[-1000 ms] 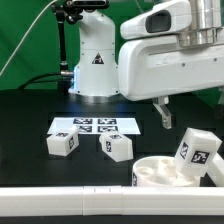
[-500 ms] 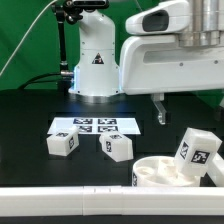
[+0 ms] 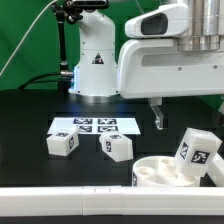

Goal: Assemble stool

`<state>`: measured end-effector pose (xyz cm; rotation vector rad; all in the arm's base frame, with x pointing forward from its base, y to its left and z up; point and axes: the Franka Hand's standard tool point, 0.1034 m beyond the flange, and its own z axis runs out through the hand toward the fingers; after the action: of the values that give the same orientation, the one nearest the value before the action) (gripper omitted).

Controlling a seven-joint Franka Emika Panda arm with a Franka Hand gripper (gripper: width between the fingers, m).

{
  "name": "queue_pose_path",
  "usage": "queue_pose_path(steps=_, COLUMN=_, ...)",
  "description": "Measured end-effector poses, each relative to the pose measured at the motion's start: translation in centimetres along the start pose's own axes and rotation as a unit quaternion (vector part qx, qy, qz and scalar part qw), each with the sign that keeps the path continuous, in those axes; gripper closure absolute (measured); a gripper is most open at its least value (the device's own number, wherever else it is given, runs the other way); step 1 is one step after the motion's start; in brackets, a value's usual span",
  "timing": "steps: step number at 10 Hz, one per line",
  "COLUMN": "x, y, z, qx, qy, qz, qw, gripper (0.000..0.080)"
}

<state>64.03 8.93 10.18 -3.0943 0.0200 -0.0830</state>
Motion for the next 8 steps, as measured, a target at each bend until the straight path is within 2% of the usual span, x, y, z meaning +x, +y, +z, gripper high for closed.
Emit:
queue_pose_path(steps=2, x=-0.1, y=-0.4, z=1.0, qx=0.0, qy=-0.006, qz=-0.006, qw=1.0, gripper=0.0151)
queue_pose_path(steps=4, x=-0.3, y=-1.0, z=1.3, qx=0.001, qy=-0.005, qz=-0.011, qw=1.0, gripper=0.0151)
queue_pose_path(steps=7, x=-0.2, y=-0.9, z=1.4, qx=0.001, qy=-0.005, qz=-0.024, qw=1.0, gripper=0.0163)
queue_pose_path(steps=8, x=-0.2, y=-0.7, z=1.4, qx=0.001, qy=-0.005, qz=-0.041, qw=0.999, gripper=0.0334)
